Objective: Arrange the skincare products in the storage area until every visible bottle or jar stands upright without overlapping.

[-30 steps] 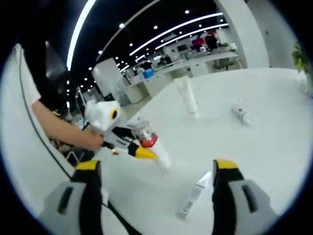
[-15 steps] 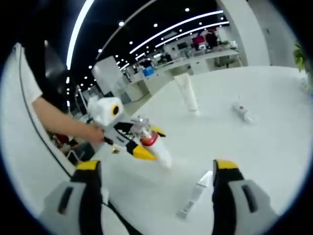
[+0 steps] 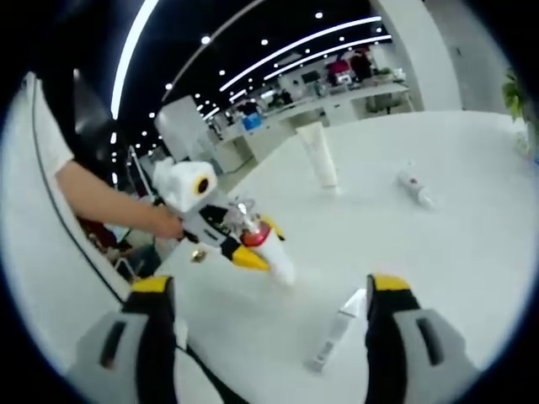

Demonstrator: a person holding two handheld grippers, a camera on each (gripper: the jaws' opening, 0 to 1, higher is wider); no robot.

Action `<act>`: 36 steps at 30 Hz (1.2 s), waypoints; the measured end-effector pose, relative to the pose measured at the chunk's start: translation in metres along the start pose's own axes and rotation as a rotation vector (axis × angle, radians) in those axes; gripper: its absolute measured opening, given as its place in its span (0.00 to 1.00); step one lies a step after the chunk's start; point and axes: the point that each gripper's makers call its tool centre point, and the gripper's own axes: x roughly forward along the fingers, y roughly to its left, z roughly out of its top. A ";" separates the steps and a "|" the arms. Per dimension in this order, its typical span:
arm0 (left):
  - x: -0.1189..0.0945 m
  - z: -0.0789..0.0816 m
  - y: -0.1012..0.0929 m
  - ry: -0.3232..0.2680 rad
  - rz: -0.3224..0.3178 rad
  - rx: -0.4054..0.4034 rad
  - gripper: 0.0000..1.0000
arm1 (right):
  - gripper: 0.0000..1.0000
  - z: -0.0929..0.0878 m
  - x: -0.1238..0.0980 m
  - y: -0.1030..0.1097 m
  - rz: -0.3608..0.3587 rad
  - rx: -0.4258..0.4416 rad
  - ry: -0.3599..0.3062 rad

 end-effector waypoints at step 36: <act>0.002 0.060 0.048 -0.052 0.080 -0.028 0.29 | 0.92 -0.014 -0.016 -0.009 0.007 0.035 0.008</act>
